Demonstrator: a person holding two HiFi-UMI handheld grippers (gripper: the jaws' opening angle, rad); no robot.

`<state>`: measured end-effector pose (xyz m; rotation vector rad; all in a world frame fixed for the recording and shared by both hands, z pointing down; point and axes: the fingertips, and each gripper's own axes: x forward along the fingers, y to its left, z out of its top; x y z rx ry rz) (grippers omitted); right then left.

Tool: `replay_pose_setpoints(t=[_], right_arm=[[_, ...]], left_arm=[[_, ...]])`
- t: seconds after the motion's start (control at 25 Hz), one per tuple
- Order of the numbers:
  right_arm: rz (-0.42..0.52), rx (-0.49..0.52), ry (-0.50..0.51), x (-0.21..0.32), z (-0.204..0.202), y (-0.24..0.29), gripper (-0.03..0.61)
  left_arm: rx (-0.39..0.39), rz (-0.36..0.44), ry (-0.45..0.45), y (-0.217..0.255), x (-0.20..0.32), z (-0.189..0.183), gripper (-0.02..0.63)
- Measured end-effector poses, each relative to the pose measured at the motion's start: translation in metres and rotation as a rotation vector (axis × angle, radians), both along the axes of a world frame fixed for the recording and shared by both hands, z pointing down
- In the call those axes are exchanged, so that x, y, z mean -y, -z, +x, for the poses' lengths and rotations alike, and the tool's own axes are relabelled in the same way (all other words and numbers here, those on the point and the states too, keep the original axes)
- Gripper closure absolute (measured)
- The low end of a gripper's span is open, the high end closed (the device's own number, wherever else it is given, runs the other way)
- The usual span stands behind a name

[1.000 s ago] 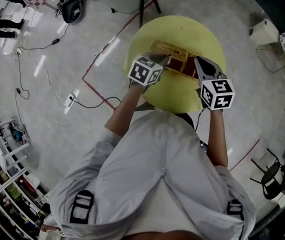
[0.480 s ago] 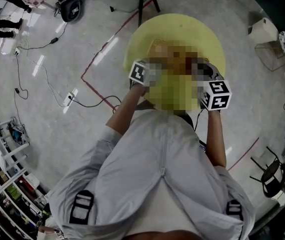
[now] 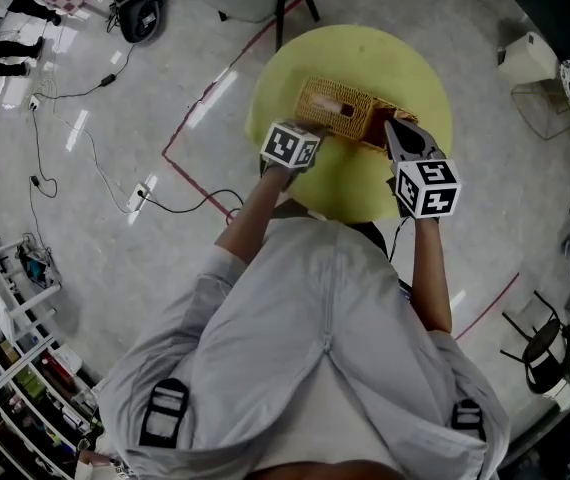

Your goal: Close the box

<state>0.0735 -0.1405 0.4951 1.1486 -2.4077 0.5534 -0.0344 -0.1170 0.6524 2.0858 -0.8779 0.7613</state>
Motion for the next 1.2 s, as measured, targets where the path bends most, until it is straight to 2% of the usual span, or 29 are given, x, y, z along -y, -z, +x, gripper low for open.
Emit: replay_pose_setpoints(t=[0.12,0.24,0.28,0.32,0.44,0.56,0.68,0.8,0.96,1.04,1.2], right_arm=[[-0.001,-0.003,0.004,0.004,0.0,0.0,0.555],[0.008,-0.006,0.008,0.01,0.0,0.003,0.555],[0.013,-0.004,0.008,0.013,0.001,0.005,0.555],[0.018,-0.001,0.006,0.016,0.001,0.008,0.555],[0.038,0.019,-0.006,0.027,0.006,0.02,0.555],[0.069,0.023,-0.016,0.04,0.011,0.036,0.555],[0.108,0.008,-0.015,0.053,0.015,0.054,0.555],[0.167,-0.037,-0.01,0.066,0.021,0.074,0.555],[0.272,-0.088,0.011,0.083,0.023,0.112,0.555],[0.321,-0.097,0.006,0.089,0.025,0.132,0.555],[0.392,-0.082,-0.007,0.093,0.025,0.167,0.555]], left_arm=[[0.006,-0.003,-0.067,0.002,-0.002,0.002,0.564],[0.001,-0.014,-0.137,0.007,-0.004,0.005,0.487],[0.017,-0.003,-0.165,0.011,-0.004,0.003,0.444],[0.042,0.018,-0.196,0.016,-0.003,-0.001,0.43],[0.096,0.106,-0.242,0.037,0.014,-0.014,0.431],[0.092,0.219,-0.187,0.074,0.047,-0.026,0.464],[0.114,0.352,-0.128,0.117,0.081,-0.037,0.543],[0.12,0.464,-0.091,0.16,0.107,-0.041,0.561],[0.07,0.601,-0.03,0.22,0.132,-0.044,0.575],[0.048,0.67,-0.01,0.247,0.137,-0.042,0.58],[0.07,0.758,-0.011,0.281,0.136,-0.037,0.584]])
